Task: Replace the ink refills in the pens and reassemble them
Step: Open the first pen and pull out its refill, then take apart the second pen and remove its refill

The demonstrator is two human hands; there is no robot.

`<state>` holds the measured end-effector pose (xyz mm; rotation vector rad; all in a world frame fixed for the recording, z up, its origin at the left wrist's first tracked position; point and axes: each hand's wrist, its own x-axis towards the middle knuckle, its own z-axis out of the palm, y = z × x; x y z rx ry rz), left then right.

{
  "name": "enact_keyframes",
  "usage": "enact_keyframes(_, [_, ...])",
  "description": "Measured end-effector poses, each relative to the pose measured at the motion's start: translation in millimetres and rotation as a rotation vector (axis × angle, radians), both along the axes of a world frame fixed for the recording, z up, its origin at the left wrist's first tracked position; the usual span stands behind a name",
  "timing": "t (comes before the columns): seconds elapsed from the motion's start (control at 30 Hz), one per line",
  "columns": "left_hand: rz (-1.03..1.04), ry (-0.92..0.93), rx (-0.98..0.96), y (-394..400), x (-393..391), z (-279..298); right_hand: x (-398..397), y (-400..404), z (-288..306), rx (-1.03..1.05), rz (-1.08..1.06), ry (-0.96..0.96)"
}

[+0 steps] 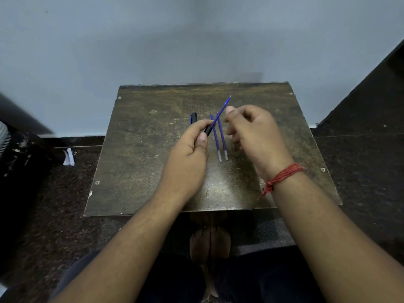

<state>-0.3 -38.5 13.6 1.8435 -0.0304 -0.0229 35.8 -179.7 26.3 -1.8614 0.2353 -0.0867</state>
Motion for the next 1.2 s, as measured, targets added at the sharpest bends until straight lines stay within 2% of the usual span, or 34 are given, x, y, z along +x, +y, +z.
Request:
enact_keyframes(0.13, [0.004,0.011,-0.011,-1.2,-2.0,4.5,-5.0,14.4,-0.8,0.222,0.095,0.031])
enact_keyframes(0.37, [-0.019,0.019,0.01,-2.7,-3.4,2.7,-1.3,10.2,-4.3,0.296,0.062,-0.008])
enact_keyframes(0.53, [-0.035,0.004,0.06,-1.6,-2.3,-2.1,5.1,2.1,1.2,0.595,-0.093,-0.006])
enact_keyframes(0.67, [-0.033,0.018,0.09,0.5,-3.1,0.2,14.5,-20.2,0.3,0.595,-0.248,-0.133])
enact_keyframes(0.77, [-0.049,0.024,0.094,-0.7,-5.7,4.4,20.0,-41.4,-5.9,0.419,-0.332,-0.172])
enact_keyframes(0.9, [-0.054,0.035,0.087,-1.3,-5.6,3.5,22.2,-60.2,-11.6,-0.148,-0.33,-0.18])
enact_keyframes(1.03, [-0.024,0.039,0.091,1.3,-4.3,0.7,22.4,-65.6,-17.1,-0.586,-0.224,-0.127])
enact_keyframes(1.2, [-0.045,0.025,0.081,-2.2,-7.3,5.5,21.9,-60.5,-22.4,-0.827,-0.139,-0.02])
